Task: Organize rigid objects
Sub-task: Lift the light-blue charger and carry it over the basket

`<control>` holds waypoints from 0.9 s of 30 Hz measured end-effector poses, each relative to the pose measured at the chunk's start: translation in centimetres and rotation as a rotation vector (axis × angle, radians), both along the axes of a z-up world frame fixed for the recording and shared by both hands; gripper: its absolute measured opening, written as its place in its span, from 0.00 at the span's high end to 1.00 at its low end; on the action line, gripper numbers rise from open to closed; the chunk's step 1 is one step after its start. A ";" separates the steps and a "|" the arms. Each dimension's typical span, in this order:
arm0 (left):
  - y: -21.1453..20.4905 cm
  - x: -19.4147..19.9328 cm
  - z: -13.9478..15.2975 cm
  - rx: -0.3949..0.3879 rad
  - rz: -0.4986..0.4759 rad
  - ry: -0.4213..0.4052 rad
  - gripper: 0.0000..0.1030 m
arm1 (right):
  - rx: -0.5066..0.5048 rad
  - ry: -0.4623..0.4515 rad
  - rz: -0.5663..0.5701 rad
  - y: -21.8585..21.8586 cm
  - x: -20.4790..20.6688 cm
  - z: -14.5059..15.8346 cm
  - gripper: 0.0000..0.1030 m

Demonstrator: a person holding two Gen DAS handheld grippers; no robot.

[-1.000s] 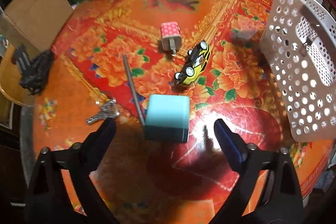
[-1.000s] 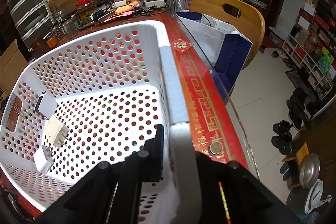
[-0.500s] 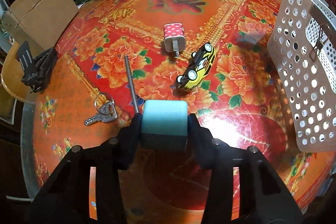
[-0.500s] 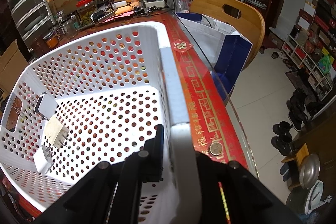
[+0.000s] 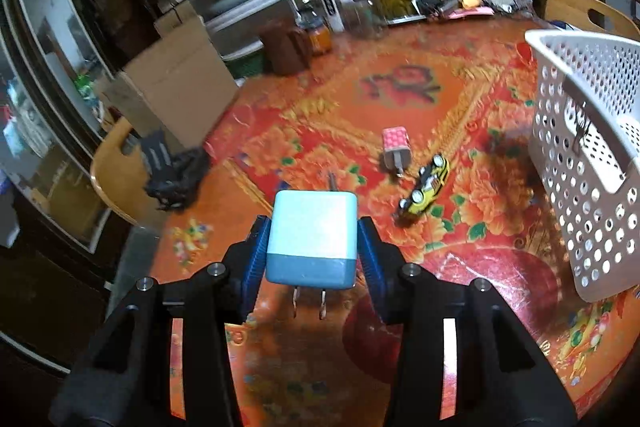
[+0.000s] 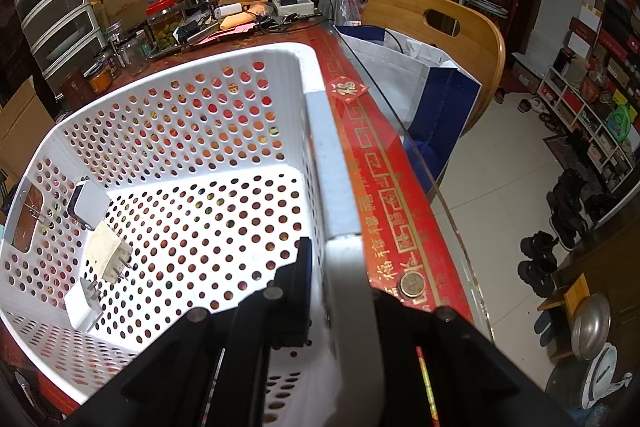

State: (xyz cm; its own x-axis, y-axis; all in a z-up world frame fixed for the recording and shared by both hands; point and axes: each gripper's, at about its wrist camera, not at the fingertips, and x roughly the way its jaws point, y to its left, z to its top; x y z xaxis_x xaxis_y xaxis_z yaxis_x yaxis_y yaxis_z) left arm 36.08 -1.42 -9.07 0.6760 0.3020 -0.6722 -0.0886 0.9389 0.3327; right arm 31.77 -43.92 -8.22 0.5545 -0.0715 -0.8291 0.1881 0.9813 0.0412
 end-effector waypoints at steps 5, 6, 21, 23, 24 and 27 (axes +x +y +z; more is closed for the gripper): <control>-1.0 -1.1 2.2 0.043 0.005 -0.055 0.60 | 0.001 -0.003 0.003 0.0 0.0 0.0 0.92; -1.2 -1.2 2.6 0.047 0.003 -0.058 0.60 | 0.002 -0.004 0.004 0.0 0.0 0.1 0.92; -13.5 -1.0 10.0 0.007 -0.234 -0.021 0.60 | 0.007 -0.011 0.006 0.0 0.0 0.0 0.92; -16.5 0.3 9.3 0.038 -0.281 0.068 0.60 | 0.008 -0.009 0.005 0.0 0.0 0.0 0.92; -17.6 0.7 9.0 0.050 -0.299 0.103 0.60 | 0.009 -0.009 0.005 -0.1 0.0 0.0 0.92; -20.9 2.3 7.2 0.073 -0.339 0.205 0.60 | 0.012 -0.009 0.005 -0.1 0.0 -0.1 0.92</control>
